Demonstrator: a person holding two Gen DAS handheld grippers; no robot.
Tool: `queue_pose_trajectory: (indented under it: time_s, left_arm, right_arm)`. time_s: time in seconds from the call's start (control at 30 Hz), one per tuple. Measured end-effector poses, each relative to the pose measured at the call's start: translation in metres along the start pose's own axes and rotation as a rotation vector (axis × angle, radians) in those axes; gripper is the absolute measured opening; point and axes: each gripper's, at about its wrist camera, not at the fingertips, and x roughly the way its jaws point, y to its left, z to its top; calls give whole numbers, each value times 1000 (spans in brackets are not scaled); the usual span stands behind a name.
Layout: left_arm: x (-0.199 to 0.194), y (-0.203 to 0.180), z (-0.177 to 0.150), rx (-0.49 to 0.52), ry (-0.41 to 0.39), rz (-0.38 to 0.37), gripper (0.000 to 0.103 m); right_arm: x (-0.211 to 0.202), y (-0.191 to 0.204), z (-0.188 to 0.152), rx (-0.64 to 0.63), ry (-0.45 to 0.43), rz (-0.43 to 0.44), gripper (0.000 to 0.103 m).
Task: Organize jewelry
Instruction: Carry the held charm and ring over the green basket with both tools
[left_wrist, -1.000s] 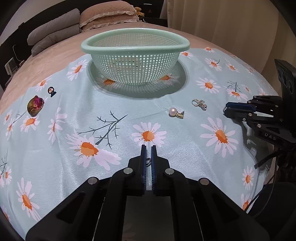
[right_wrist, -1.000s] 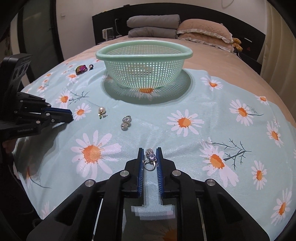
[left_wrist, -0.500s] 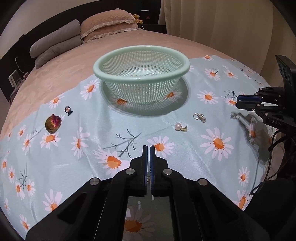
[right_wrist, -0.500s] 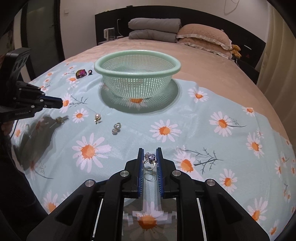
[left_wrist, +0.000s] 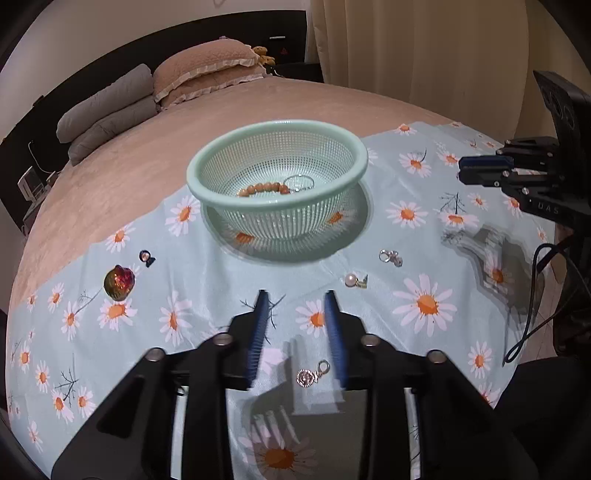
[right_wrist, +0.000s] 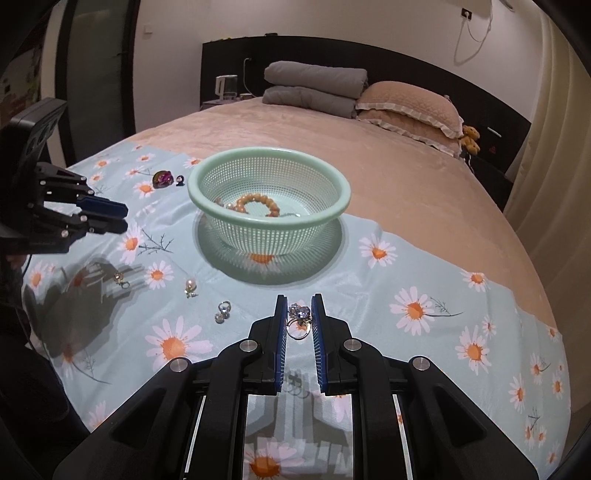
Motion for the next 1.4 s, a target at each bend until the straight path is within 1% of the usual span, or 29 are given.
queue_pose_trajectory:
  time_s: [0.17, 0.2, 0.23, 0.27, 0.33, 0.37, 0.4, 0.43, 0.47, 0.53, 0.57, 0.73, 0.83, 0.97, 1.23, 1.3, 1.4]
  left_arm:
    - [14, -10, -27, 27, 83, -44, 48]
    - [18, -10, -31, 25, 100, -48, 39]
    - [23, -9, -35, 17, 118, -49, 32]
    - [28, -6, -39, 3, 135, -50, 29]
    - [37, 2, -45, -33, 156, -63, 26]
    - [37, 5, -47, -49, 148, -79, 25]
    - [37, 6, -47, -55, 140, -84, 20]
    - [37, 7, -47, -55, 138, -85, 18]
    - [38, 6, -47, -50, 139, -92, 18]
    - [36, 2, -46, -30, 136, -138, 16]
    - [35, 1, -45, -24, 133, -149, 16]
    - [34, 5, -42, -40, 122, -158, 16]
    - [29, 10, -35, -42, 99, -147, 16]
    - [24, 12, -18, -16, 72, -120, 16]
    - [6, 22, 48, 37, -47, -104, 16]
    - [7, 26, 61, 41, -59, -105, 16]
    - [14, 35, 77, 30, -52, -105, 16]
  right_arm:
    - [1, 2, 0, -1, 3, 6, 12]
    - [1, 2, 0, 0, 2, 8, 12]
    - [1, 3, 0, 0, 1, 7, 12]
    - [1, 3, 0, -1, 2, 7, 12]
    - [0, 5, 1, -6, 1, 9, 13]
    - [1, 6, 1, -10, 2, 8, 13]
    - [1, 5, 0, -13, 3, 8, 13]
    - [2, 5, 0, -14, 5, 8, 13]
    - [3, 5, 1, -13, 7, 8, 13]
    - [5, 5, 2, -11, 7, 5, 13]
    - [5, 5, 3, -12, 7, 3, 13]
    - [3, 7, 9, -26, -3, 0, 13]
    - [2, 7, 11, -37, -7, -5, 13]
    - [1, 10, 21, -60, -22, -6, 13]
    - [10, 6, 54, -70, -66, 28, 13]
    - [17, 1, 62, -52, -76, 59, 13]
    - [31, -4, 71, -31, -78, 78, 13]
